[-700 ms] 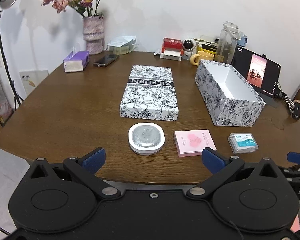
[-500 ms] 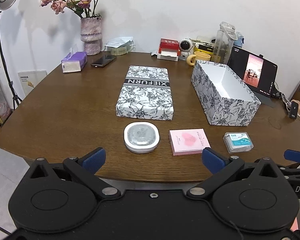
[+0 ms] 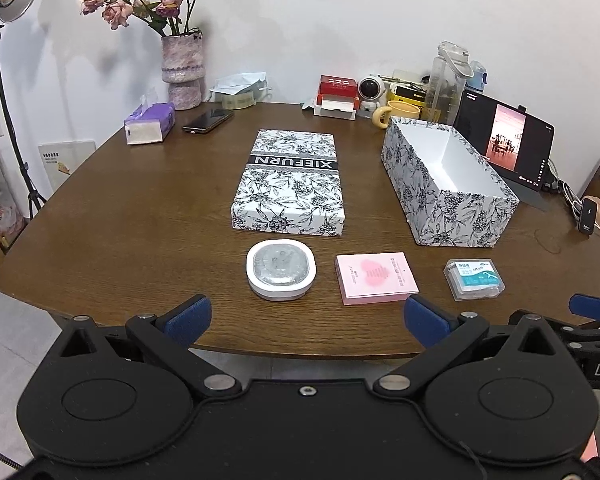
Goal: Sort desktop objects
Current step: 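Move the left tool toward the white round compact case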
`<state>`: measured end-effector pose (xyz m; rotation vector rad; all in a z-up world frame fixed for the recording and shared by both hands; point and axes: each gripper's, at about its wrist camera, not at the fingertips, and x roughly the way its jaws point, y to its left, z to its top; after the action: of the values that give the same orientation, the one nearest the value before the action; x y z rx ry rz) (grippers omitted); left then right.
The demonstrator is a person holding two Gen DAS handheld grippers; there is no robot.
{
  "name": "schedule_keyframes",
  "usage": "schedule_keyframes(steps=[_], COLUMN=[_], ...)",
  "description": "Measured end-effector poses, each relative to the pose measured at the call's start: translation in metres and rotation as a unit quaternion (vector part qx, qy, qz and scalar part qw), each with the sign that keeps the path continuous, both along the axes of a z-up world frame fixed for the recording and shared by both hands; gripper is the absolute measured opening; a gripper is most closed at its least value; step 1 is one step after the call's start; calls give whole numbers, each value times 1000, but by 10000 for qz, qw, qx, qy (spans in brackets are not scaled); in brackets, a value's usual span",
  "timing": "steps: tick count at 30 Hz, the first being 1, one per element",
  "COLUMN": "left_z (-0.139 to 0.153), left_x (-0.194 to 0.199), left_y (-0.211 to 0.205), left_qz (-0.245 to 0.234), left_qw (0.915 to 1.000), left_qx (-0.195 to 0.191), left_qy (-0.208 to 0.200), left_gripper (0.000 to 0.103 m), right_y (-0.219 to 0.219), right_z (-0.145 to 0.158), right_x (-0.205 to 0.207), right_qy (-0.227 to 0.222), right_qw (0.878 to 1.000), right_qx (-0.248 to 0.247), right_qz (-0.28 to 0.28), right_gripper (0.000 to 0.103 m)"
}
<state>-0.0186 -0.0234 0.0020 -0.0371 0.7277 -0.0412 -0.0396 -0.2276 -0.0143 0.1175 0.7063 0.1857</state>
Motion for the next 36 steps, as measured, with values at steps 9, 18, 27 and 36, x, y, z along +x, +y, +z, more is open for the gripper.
schedule_keyframes(steps=[9,18,27,36], left_z=[2,1,-1,-7], left_x=[-2,-1,6,17], left_y=[-2,-5,-10,-18], left_qz=[-98,-98,-82,-144], left_qw=[10000,9999,9999,9997], left_qx=[-14,35,98,126], left_qy=[-7,-31,29,147], left_gripper=[103,103,103,103], right_y=[0,-2,-6,-11], right_z=[1,1,-1,-5], right_x=[-1,1,6,14], right_qy=[-10,-1,22,115], right_qw=[10000,10000,10000,9999], right_qx=[12,-2,-8,-27], right_qz=[-7,-25,-48,-61], right_gripper=[103,103,103,103])
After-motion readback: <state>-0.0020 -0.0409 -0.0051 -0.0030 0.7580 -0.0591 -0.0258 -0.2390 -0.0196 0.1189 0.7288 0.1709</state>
